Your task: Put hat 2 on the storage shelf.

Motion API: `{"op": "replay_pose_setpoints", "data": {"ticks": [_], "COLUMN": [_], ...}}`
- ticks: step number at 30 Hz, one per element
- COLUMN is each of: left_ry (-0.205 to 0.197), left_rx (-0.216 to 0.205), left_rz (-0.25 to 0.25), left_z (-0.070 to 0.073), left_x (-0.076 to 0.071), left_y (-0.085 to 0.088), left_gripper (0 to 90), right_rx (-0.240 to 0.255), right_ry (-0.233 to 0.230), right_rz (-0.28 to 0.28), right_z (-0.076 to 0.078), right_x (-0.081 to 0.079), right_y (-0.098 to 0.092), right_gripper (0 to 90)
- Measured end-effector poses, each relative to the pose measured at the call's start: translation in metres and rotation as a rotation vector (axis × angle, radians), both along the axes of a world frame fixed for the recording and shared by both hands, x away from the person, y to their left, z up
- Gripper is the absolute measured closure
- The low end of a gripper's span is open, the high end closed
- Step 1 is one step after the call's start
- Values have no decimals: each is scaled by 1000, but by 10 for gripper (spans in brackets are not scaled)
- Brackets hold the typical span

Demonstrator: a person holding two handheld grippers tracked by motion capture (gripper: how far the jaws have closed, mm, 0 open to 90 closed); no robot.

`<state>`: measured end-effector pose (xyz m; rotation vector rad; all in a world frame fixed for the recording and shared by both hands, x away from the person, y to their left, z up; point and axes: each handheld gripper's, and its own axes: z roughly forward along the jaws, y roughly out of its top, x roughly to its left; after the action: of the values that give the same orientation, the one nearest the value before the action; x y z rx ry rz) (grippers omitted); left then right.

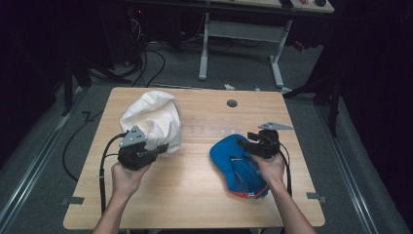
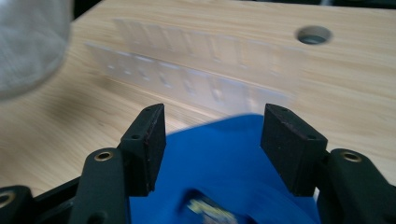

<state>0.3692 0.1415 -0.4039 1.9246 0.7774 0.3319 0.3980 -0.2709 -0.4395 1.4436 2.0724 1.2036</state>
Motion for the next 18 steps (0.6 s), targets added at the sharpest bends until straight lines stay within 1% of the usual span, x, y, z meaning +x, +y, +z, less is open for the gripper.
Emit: {"op": "replay_pose_setpoints", "data": {"ticks": [1,2,3,4,5,6,7,8,9,11,12,13,14,15,16,17,18], "left_ry": [-6,-10,-13,-15,-19,-22,-23,-24,-25,-29,-29,-29,-30,-31,-36,-37,-38], "left_rx": [3,8,9,9,16,20,24,24,22,26,31,33,36,38,44,42,44], "left_rz": [4,6,10,14,18,22,26,28,32,37,38,43,47,52,56,61,66], "left_z": [1,1,2,3,3,4,4,4,4,5,5,6,6,7,8,8,9], "left_x": [3,6,8,11,13,16,19,21,23,29,30,33,35,37,40,42,44], "left_y": [0,0,-1,-1,-2,-3,-4,-4,-5,-6,-7,-7,-7,-8,-8,-7,-7], "left_gripper": [834,834,834,834,834,834,834,834,834,834,833,833,833,833,833,833,833], "right_rx": [4,4,1,-6,-15,-15,-25,-30,-30,-58,-58,-64,-74,-74,-89,-106,-110], "right_ry": [3,3,7,2,-3,-3,-7,-8,-8,-20,-18,-18,-23,-23,-19,-2,9], "right_rz": [-18,-18,-33,-62,-78,-78,-120,-137,-137,-180,-205,-245,-262,-262,-281,-305,-314], "right_z": [-3,-3,-5,-11,-14,-14,-20,-23,-23,-31,-35,-41,-45,-45,-49,-57,-60], "right_x": [-2,-2,-5,-13,-17,-17,-26,-29,-29,-35,-38,-42,-44,-44,-46,-48,-49], "right_y": [-6,-6,-13,-25,-31,-31,-43,-46,-46,-56,-60,-67,-70,-70,-73,-78,-80], "right_gripper": [407,407,411,427,439,439,470,483,483,537,551,581,592,592,597,602,601]}}
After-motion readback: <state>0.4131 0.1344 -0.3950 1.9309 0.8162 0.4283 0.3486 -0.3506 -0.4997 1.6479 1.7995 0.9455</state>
